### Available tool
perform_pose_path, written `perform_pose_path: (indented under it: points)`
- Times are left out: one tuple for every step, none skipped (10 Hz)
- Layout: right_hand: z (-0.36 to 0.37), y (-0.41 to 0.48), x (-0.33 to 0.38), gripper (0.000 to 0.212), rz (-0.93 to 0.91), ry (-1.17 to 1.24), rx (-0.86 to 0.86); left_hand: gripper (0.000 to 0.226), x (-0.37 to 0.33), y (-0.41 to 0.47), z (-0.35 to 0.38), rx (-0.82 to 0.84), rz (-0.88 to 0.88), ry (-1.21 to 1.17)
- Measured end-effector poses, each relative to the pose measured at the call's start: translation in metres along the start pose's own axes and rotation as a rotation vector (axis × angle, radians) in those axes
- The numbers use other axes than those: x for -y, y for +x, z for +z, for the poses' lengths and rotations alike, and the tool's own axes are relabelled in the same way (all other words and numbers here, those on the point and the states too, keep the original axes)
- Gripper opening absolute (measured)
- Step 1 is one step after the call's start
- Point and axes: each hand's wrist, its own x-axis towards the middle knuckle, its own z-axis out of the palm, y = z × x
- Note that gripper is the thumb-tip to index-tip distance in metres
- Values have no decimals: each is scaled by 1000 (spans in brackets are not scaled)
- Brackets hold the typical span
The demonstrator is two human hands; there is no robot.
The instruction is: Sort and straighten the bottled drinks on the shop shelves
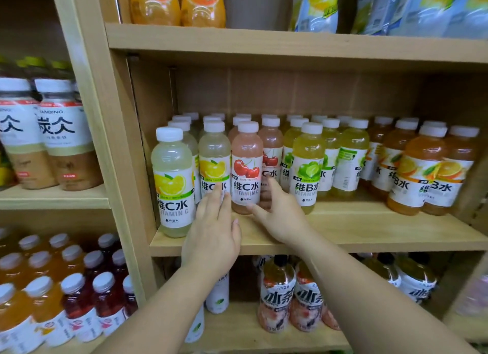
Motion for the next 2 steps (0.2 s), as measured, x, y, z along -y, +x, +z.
perform_pose_path:
  points:
    - [-6,-21,-5,74,-7,-30,-18,54,-1,-1,-2,29,-29,-81]
    - [-15,-44,-11,75,26,-2,1,62,-6,1,-19,188,-73,-86]
